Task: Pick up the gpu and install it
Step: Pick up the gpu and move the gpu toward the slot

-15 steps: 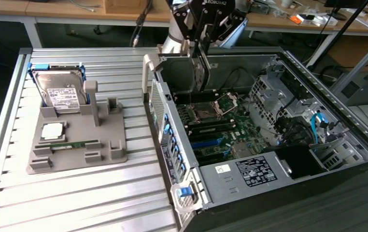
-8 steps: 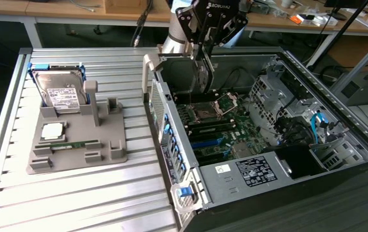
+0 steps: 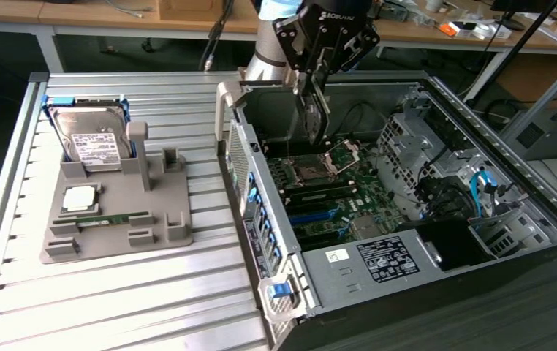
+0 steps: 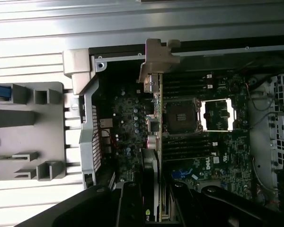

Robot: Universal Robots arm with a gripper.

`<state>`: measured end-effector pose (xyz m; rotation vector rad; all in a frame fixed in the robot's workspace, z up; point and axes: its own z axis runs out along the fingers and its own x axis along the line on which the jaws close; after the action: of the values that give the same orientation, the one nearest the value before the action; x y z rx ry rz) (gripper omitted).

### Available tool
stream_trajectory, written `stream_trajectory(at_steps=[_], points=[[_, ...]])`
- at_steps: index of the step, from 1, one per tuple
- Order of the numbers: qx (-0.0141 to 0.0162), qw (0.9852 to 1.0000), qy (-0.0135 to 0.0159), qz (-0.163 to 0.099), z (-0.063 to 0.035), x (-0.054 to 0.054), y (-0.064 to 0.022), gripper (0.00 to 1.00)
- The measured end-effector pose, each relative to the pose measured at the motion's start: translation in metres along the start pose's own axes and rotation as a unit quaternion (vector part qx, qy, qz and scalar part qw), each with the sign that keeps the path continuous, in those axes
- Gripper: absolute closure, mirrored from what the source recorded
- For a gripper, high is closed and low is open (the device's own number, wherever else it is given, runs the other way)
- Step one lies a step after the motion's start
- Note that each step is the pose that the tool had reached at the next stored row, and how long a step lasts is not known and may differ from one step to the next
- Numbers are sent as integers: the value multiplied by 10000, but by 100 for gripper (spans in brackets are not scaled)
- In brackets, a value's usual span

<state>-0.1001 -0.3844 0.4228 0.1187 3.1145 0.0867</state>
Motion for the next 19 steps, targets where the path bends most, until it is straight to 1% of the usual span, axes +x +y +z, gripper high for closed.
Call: stream_trajectory(at_steps=[19], points=[[0, 10000, 0, 0, 105, -173, -31, 73]])
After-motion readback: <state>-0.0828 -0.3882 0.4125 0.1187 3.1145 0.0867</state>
